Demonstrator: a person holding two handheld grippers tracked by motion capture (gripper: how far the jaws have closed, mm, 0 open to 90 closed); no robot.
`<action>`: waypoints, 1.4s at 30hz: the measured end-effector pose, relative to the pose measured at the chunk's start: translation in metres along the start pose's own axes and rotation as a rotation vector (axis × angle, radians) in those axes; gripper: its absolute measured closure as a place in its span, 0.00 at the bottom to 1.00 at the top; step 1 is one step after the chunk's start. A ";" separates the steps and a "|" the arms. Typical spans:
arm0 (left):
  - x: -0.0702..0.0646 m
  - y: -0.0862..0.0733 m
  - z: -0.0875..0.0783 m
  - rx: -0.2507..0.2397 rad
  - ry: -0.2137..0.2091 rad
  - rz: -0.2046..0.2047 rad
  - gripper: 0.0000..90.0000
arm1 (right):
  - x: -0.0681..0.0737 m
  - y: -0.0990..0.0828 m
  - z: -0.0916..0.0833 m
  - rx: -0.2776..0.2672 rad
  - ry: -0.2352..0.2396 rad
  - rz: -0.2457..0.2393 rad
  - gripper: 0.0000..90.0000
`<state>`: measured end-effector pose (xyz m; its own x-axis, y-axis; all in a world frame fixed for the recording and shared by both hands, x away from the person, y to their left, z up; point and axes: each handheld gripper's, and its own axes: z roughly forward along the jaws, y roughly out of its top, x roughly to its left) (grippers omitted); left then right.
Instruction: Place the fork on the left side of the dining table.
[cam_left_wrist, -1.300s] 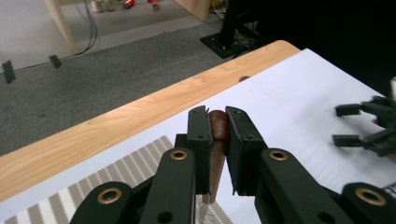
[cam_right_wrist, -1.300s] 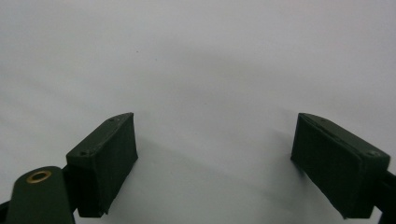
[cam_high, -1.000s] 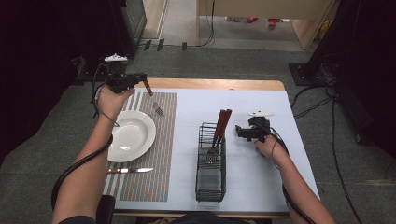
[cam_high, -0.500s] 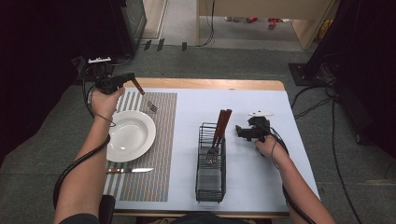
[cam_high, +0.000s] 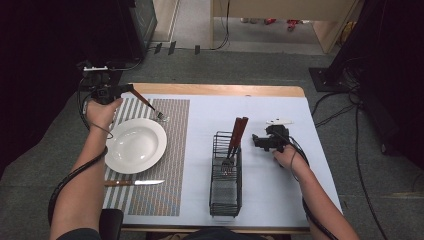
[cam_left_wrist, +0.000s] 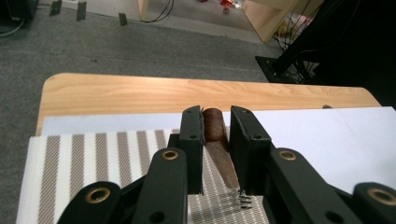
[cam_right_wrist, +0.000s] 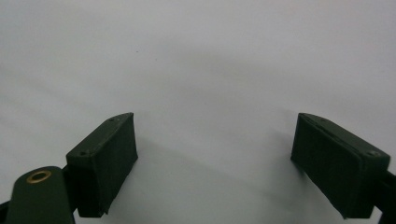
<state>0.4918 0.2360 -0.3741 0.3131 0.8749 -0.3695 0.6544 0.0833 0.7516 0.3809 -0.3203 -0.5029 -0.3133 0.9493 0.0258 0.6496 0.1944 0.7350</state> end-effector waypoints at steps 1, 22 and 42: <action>0.003 -0.002 0.000 -0.003 -0.008 -0.010 0.85 | 0.000 0.000 0.000 0.000 0.000 0.000 0.15; 0.047 -0.026 0.003 0.022 -0.002 -0.112 0.78 | 0.000 0.000 0.000 -0.001 0.000 0.000 0.15; 0.065 -0.043 0.007 0.052 0.036 -0.108 0.70 | 0.000 0.000 0.000 -0.001 0.000 0.000 0.15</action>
<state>0.4886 0.2860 -0.4338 0.2139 0.8790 -0.4263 0.7184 0.1541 0.6783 0.3810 -0.3203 -0.5030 -0.3133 0.9493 0.0264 0.6493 0.1938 0.7354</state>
